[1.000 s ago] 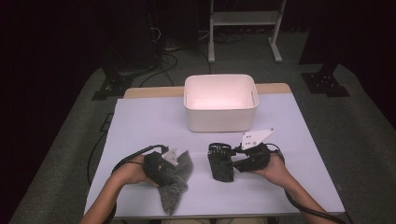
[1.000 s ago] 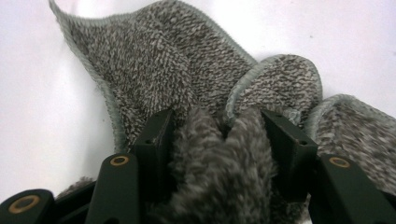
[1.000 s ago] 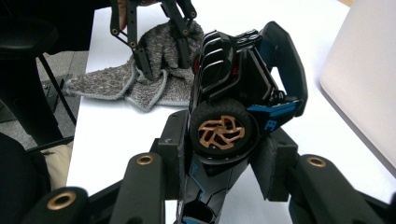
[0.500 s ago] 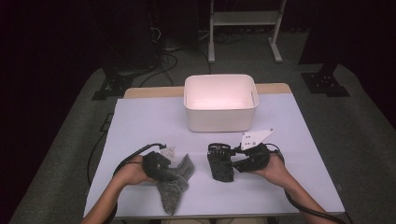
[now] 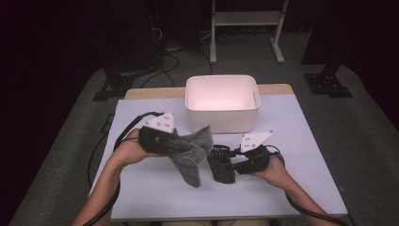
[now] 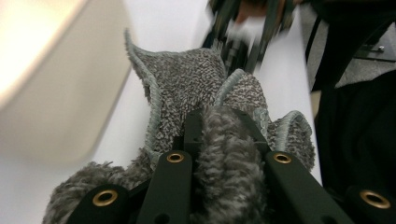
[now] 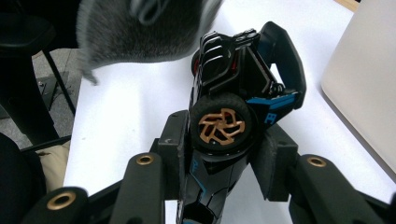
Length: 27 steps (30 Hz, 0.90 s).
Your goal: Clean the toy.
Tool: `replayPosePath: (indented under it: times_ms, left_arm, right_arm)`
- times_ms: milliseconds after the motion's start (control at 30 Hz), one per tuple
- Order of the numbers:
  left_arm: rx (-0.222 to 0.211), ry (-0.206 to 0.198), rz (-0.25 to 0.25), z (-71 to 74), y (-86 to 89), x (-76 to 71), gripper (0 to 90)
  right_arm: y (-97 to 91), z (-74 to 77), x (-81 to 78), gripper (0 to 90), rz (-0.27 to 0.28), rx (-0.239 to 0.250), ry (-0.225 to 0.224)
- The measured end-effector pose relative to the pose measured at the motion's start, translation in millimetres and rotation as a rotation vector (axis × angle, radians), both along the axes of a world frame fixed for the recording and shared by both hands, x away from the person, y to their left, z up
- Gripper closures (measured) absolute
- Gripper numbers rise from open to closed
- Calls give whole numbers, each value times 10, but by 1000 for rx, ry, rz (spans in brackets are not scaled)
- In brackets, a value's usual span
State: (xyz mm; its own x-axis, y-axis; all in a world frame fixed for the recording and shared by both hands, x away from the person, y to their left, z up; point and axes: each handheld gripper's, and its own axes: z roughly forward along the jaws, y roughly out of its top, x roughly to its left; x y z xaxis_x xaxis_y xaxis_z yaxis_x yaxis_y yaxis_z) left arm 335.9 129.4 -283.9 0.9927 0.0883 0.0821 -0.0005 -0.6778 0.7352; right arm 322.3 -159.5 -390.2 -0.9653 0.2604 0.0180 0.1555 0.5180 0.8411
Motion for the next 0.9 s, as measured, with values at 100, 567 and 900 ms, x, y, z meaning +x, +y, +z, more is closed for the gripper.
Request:
replayPosePath:
  times_ms: [100,567,900]
  left_arm:
    - [15,-18,-64,87,-346,14,783]
    - [125,22,-94,-116,-661,128,777]
    - [148,63,-45,-370,-351,139,772]
  right_arm:
    - [30,-5,-9,588,3,2,-8]
    - [-40,-16,-20,589,5,5,-11]
    - [-38,-13,-23,588,0,-1,-10]
